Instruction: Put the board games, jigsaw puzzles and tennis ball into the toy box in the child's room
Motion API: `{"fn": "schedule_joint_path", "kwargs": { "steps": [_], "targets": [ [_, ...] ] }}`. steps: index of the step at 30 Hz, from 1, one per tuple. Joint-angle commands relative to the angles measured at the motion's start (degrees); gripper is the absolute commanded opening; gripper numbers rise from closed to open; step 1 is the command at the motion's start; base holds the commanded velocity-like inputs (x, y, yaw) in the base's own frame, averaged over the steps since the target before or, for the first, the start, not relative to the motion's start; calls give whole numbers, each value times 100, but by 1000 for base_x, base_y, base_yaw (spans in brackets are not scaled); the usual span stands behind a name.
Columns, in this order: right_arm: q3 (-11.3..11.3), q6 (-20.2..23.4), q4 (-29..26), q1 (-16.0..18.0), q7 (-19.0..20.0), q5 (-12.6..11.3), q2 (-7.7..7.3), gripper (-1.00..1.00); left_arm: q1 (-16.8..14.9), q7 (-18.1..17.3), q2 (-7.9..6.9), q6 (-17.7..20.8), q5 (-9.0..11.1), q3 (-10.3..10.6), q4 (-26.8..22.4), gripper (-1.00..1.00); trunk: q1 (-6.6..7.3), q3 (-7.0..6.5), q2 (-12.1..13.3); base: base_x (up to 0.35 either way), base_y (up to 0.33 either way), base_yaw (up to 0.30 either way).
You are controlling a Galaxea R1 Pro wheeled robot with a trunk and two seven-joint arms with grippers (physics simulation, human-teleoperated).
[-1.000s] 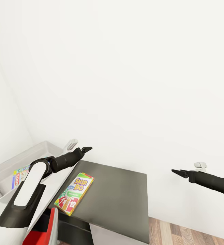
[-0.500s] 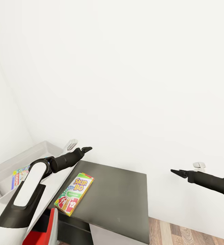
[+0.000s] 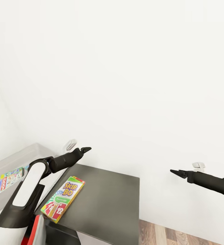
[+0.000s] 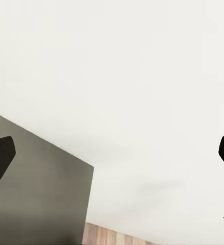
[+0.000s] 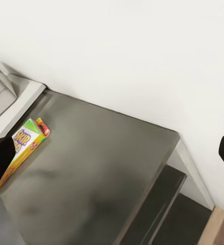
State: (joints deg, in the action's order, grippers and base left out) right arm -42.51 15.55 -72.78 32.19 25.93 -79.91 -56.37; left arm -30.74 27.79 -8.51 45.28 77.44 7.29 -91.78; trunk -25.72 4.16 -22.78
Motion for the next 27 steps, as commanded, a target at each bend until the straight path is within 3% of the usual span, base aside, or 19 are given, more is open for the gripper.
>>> {"fn": "schedule_joint_path", "kwargs": {
  "steps": [1,22,27],
  "targets": [
    [-23,18,3,17,8,-60,-5,100,-7,60,-4,-2,61,6,-7,100,-6,14,-14,171,-235,0],
    [-46,6,-38,10,16,11,3,100,49,60,-45,-2,61,-17,-7,100,-6,-1,-14,35,-47,-74],
    [-48,2,-71,7,19,18,5,100,76,57,-170,-18,61,-17,17,100,-6,-2,-14,1,-2,-16]
  ]
}}
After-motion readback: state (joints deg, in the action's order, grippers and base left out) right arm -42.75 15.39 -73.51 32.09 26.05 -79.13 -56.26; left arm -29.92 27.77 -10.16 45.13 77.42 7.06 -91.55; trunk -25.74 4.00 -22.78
